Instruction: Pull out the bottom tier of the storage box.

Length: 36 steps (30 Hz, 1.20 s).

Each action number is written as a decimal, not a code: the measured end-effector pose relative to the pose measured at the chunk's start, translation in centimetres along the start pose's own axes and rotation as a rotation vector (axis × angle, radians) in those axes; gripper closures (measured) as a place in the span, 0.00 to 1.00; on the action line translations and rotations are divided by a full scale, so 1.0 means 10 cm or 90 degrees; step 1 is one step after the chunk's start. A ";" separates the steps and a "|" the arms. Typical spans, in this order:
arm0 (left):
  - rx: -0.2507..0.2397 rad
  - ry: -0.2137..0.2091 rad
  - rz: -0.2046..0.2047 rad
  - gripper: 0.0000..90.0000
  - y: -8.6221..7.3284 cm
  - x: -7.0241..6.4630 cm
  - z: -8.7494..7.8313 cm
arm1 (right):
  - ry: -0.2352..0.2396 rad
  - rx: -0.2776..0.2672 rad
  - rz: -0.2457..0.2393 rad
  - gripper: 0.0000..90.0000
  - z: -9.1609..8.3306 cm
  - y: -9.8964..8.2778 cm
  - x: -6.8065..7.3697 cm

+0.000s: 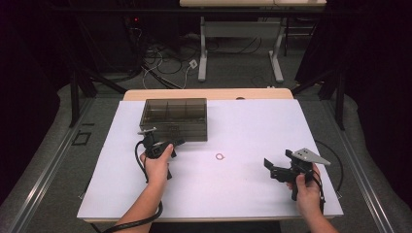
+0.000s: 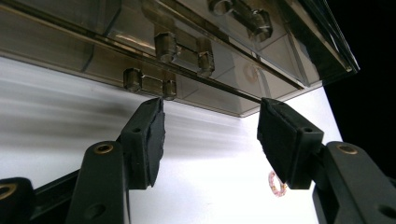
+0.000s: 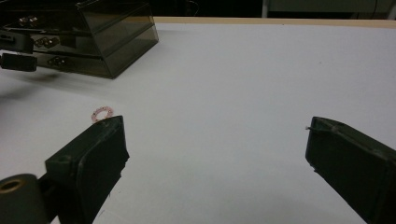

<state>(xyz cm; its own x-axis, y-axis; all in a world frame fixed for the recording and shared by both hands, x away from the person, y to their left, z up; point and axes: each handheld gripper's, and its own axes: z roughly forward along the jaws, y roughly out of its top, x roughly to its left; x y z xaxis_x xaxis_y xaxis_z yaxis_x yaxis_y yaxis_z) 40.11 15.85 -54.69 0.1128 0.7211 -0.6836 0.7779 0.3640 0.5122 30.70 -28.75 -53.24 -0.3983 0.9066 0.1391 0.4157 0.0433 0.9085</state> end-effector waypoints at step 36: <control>0.000 0.030 -0.061 0.61 -0.04 0.04 0.20 | -0.003 0.011 -0.003 0.07 0.00 -0.01 0.00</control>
<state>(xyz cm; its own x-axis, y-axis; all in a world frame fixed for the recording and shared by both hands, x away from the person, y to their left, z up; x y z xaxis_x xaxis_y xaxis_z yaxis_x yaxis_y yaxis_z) 41.04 14.84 -56.22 0.0079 0.7101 -0.7041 0.7837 0.4329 0.4454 30.71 -28.76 -53.31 -0.3963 0.9084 0.1329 0.4277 0.0546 0.9023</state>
